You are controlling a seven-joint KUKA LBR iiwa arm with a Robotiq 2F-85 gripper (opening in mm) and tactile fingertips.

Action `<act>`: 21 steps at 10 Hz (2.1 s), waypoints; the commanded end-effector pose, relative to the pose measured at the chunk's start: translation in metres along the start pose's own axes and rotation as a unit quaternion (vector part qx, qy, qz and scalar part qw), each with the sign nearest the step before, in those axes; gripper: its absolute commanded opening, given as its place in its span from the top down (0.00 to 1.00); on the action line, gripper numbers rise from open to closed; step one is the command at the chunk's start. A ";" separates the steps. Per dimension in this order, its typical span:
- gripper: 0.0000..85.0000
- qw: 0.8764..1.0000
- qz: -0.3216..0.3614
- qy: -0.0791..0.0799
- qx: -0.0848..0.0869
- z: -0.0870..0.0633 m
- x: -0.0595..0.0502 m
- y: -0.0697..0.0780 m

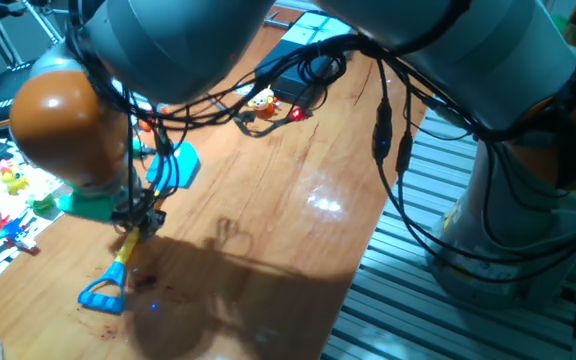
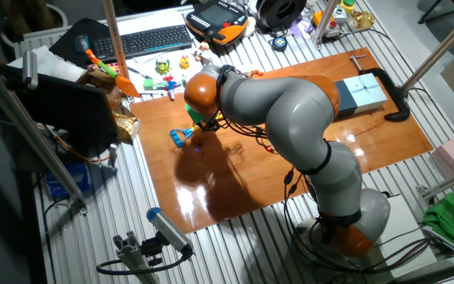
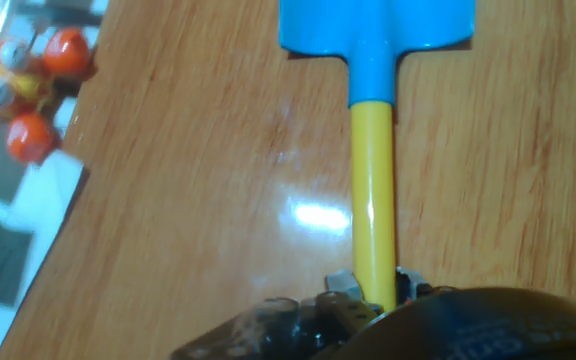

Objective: Use a shovel to scoop up an object

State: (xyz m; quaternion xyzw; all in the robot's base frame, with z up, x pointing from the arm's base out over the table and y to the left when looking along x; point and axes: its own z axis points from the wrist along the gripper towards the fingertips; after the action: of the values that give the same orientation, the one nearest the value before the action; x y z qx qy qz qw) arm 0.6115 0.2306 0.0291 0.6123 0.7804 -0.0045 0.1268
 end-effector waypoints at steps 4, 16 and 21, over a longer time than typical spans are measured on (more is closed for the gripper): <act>0.99 0.999 0.014 0.046 0.020 -0.019 -0.021 0.005; 0.99 0.989 0.098 0.108 0.013 -0.022 -0.108 -0.043; 0.99 0.987 0.101 0.126 0.017 -0.024 -0.135 -0.065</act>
State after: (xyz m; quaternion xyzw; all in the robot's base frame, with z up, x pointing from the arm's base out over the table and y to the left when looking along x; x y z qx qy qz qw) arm 0.5739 0.0879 0.0711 0.6857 0.7241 0.0721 0.0166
